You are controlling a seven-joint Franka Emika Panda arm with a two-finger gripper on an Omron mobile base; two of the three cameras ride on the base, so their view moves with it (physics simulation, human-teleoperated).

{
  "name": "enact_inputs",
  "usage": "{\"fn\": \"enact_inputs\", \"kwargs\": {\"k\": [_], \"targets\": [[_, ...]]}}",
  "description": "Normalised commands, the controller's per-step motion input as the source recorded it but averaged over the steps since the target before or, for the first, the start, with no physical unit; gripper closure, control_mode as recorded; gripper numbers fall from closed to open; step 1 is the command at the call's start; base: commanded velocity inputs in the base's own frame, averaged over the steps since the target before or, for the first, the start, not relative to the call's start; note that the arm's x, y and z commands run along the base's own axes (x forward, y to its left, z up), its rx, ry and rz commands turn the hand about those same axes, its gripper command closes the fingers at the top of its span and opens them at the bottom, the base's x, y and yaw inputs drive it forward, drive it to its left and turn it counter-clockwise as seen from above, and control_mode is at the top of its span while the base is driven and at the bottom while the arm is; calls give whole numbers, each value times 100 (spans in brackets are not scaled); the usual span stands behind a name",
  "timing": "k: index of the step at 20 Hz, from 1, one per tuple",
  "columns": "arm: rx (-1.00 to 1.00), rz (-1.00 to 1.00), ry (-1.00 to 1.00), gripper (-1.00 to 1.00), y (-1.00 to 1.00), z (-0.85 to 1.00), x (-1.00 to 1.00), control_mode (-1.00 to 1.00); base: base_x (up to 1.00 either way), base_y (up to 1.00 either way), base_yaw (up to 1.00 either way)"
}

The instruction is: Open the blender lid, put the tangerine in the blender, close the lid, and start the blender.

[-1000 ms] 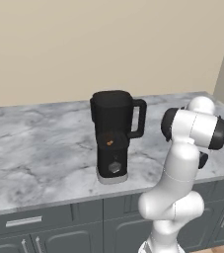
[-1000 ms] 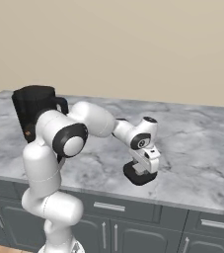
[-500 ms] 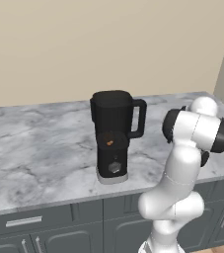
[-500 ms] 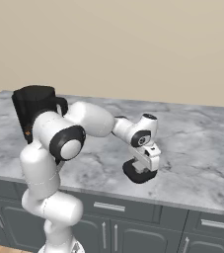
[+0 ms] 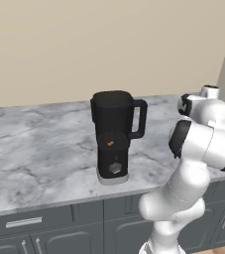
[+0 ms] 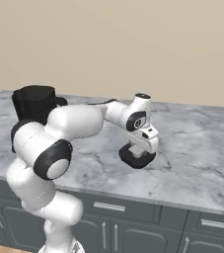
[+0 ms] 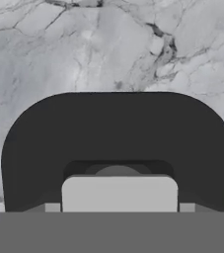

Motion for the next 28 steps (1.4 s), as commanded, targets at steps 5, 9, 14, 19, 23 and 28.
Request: {"fn": "enact_inputs", "kwargs": {"k": [5, 9, 14, 19, 23, 28], "targets": [[-2, 27, -3, 100, 45, 88, -18, -100, 0, 0, 0], [0, 33, 0, 100, 63, 71, -28, -100, 0, 0, 0], [0, 37, 0, 100, 58, 78, -30, -100, 0, 0, 0], [0, 37, 0, 100, 52, 82, -32, -100, 0, 0, 0], [0, 34, 0, 100, 49, 78, -33, -100, 0, 0, 0], [0, 27, 0, 100, 45, 89, -34, -100, 0, 0, 0]]}}
